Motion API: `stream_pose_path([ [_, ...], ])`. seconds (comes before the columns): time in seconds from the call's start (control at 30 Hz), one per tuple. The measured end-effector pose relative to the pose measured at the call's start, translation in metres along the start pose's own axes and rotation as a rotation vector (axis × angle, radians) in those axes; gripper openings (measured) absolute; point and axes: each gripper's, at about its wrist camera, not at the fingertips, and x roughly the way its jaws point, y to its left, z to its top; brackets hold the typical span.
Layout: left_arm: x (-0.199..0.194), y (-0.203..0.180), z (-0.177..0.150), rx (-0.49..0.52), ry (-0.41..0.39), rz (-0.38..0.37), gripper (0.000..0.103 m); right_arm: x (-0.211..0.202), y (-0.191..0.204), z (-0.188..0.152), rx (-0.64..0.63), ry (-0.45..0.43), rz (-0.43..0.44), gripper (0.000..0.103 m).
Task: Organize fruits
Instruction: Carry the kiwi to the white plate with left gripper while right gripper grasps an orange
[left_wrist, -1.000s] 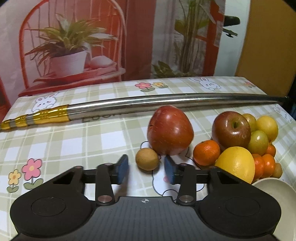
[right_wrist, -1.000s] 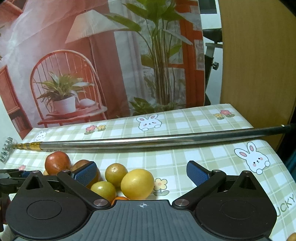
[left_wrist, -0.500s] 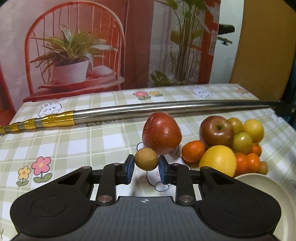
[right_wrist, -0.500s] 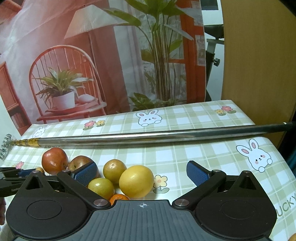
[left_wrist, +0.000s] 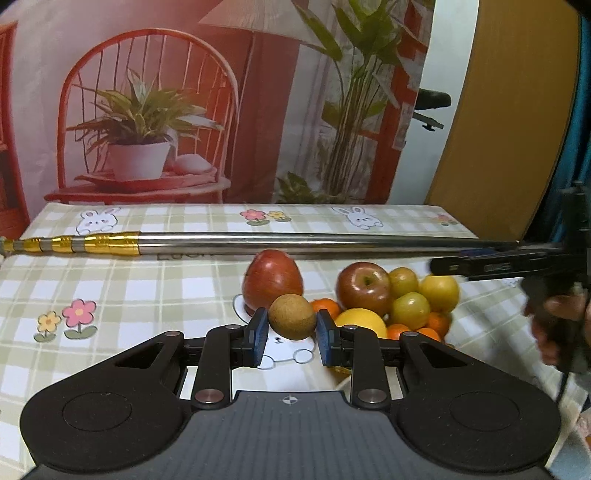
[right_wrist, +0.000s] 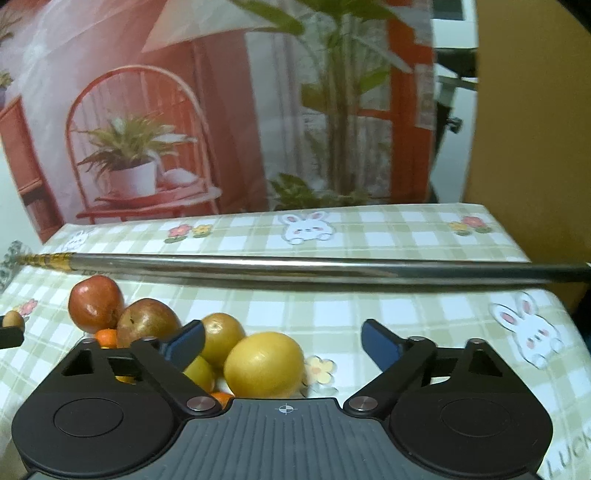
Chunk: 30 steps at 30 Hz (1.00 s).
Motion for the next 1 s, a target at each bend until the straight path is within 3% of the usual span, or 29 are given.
stream_pose_path([
  [0.17, -0.002, -0.004, -0.003, 0.011, 0.0, 0.006, 0.03, 0.03, 0.014, 0.01, -0.122, 0.055, 0.101, 0.071],
  [0.23, -0.002, -0.003, -0.004, 0.007, -0.001, 0.005, 0.03, 0.042, 0.018, 0.014, -0.153, 0.091, 0.137, 0.061],
  [0.47, -0.001, -0.002, -0.006, 0.004, 0.009, -0.006, 0.03, 0.058, 0.023, 0.019, -0.184, 0.13, 0.21, 0.054],
  [0.6, 0.0, -0.003, -0.006, 0.001, 0.012, -0.014, 0.03, 0.063, 0.025, 0.021, -0.198, 0.167, 0.249, 0.044],
  [1.0, -0.002, -0.008, -0.009, 0.005, 0.031, -0.023, 0.03, 0.074, 0.038, 0.018, -0.255, 0.211, 0.228, 0.041],
])
